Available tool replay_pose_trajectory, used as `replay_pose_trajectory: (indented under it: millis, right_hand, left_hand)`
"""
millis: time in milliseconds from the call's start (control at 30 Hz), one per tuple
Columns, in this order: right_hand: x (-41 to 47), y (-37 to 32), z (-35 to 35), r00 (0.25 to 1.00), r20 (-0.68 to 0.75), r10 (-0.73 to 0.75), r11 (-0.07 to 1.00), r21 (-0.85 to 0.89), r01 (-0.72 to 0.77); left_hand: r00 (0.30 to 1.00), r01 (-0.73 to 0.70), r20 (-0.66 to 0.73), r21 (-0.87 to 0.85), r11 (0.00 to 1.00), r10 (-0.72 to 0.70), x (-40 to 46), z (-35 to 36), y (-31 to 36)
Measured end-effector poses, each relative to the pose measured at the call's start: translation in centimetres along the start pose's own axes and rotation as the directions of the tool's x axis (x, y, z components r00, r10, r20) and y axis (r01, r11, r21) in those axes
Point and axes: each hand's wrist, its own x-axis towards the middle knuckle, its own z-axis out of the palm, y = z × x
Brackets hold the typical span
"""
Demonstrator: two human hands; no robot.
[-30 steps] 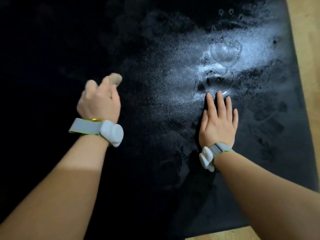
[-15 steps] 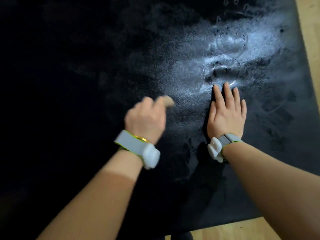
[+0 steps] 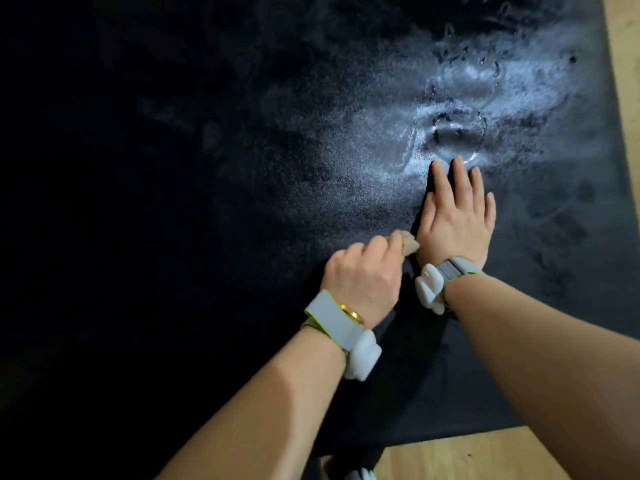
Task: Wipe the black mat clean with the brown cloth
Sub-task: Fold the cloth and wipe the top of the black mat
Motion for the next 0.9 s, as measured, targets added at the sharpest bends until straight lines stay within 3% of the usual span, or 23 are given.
replay_pose_trajectory:
  millis: [67,167,300,367,500,633,700,833,900]
  right_hand:
    - [0.0,0.0,-0.1,1.000,0.004,-0.003,1.000,0.015,0.003]
    - [-0.1,0.0,-0.1,1.000,0.005,-0.008,1.000,0.020,0.008]
    - [-0.1,0.0,-0.2,1.000,-0.003,-0.010,0.999,0.042,0.010]
    - [-0.2,0.0,-0.2,1.000,0.003,-0.013,0.999,0.037,0.013]
    - [-0.2,0.0,-0.2,1.000,0.007,-0.013,0.999,0.032,0.013]
    - [-0.2,0.1,-0.1,1.000,0.008,-0.014,1.000,0.016,0.014]
    - [-0.2,0.0,-0.1,1.000,0.003,-0.019,1.000,0.023,0.019]
    - [-0.2,0.2,-0.1,1.000,0.011,-0.013,1.000,0.026,0.013]
    - [-0.2,0.2,-0.1,1.000,0.004,-0.019,0.999,0.030,0.019]
  left_hand:
    - [0.999,0.043,0.008,0.097,0.994,-0.044,0.9,-1.0,-2.5]
    - [0.972,0.234,-0.067,0.205,0.950,-0.225,1.6,-2.7,-8.3]
    - [0.882,0.468,-0.098,0.069,0.881,-0.461,1.9,-4.1,-11.1]
    - [0.903,0.424,-0.108,0.075,0.902,-0.416,2.0,-3.5,-9.1]
    - [0.981,0.194,-0.034,0.108,0.975,-0.191,0.9,-0.8,-1.7]
    - [0.998,0.059,-0.004,0.070,0.996,-0.059,-0.1,0.2,1.5]
    - [0.996,0.083,0.011,0.096,0.992,-0.084,0.3,-0.6,-0.4]
    - [0.943,0.325,-0.101,0.091,0.941,-0.316,1.1,-3.2,-7.4]
    - [0.924,0.376,-0.099,0.051,0.925,-0.370,1.0,-3.8,-9.0]
